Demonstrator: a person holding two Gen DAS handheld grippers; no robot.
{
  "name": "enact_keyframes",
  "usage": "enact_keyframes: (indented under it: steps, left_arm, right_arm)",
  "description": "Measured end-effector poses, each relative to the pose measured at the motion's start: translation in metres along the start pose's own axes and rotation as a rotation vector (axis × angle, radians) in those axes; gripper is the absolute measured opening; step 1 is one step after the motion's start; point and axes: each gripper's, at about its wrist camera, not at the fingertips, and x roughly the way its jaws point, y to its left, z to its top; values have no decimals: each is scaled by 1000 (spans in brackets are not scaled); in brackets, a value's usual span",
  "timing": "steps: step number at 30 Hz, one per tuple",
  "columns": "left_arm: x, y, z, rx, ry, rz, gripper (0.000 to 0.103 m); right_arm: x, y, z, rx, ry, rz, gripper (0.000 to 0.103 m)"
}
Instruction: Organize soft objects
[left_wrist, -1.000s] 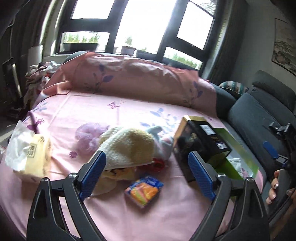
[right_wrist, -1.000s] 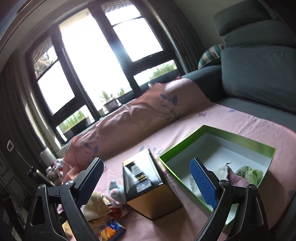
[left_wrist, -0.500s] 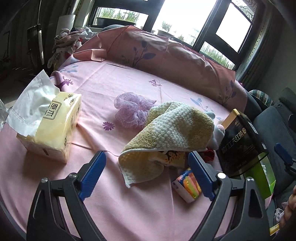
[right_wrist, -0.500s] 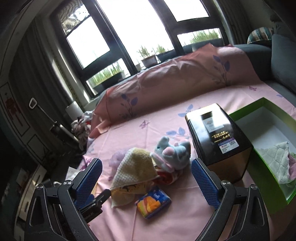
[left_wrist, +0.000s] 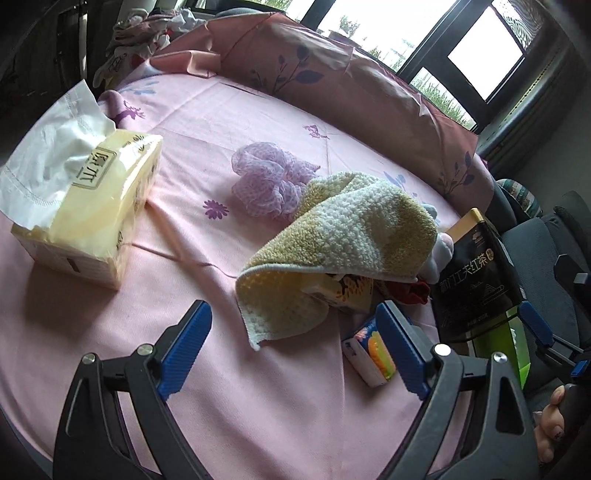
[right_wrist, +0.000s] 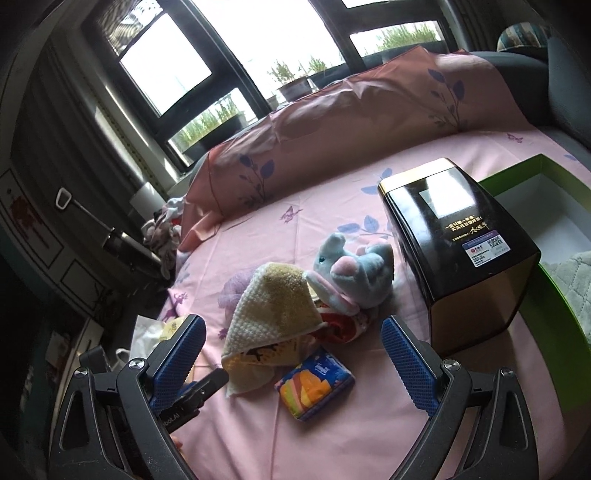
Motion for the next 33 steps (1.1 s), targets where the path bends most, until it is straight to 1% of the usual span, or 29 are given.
enact_keyframes:
  steps: [2,3,6,8,12,13,15,19,22,23,25,27,28,30,32,33]
  left_arm:
    - [2,0,-1,-10,26,-35,90]
    - [3,-1,-1,-7,32,-40,90]
    - [2,-3,-2,11,33,-18,90]
    - [3,-2,-2,14,43,-9,90]
    - [5,2,-2,-3,59,-3,90]
    - [5,3,-1,-6,59,2,89]
    - [5,4,-1,-8,58,25,88]
    - [2,10,1,-9,47,70,83]
    - [-4,16,7,-19,15,81,81]
    - [-6,18,8,-22,1,89,81]
    - [-8,20,10,-24,-22,136,81]
    - [-9,23,11,-17,-35,181,81]
    - [-9,24,12,-16,-35,191,81]
    - [-11,28,13,-22,-39,190,81]
    - [-13,30,14,-32,-47,185,81]
    - [-14,30,14,-33,-47,185,81]
  right_arm:
    - [-1,2,0,-17,-11,-5,96]
    - [-1,2,0,-18,-13,1,95]
    - [2,1,0,-6,-1,25,92]
    - [6,1,0,0,9,31,86]
    - [15,2,-1,11,26,58,84]
    - [17,3,-1,8,27,67,84]
    - [22,7,0,-7,23,72,84]
    - [44,25,7,-80,35,16,84]
    - [72,41,21,-151,100,-60,84]
    - [79,47,25,-175,104,-75,84]
    - [93,60,34,-234,96,-86,84]
    - [110,67,36,-287,108,-120,84]
    - [118,66,35,-298,114,-135,84]
    - [131,59,32,-274,129,-153,84]
    - [139,53,28,-250,161,-129,73]
    - [142,53,26,-256,171,-130,60]
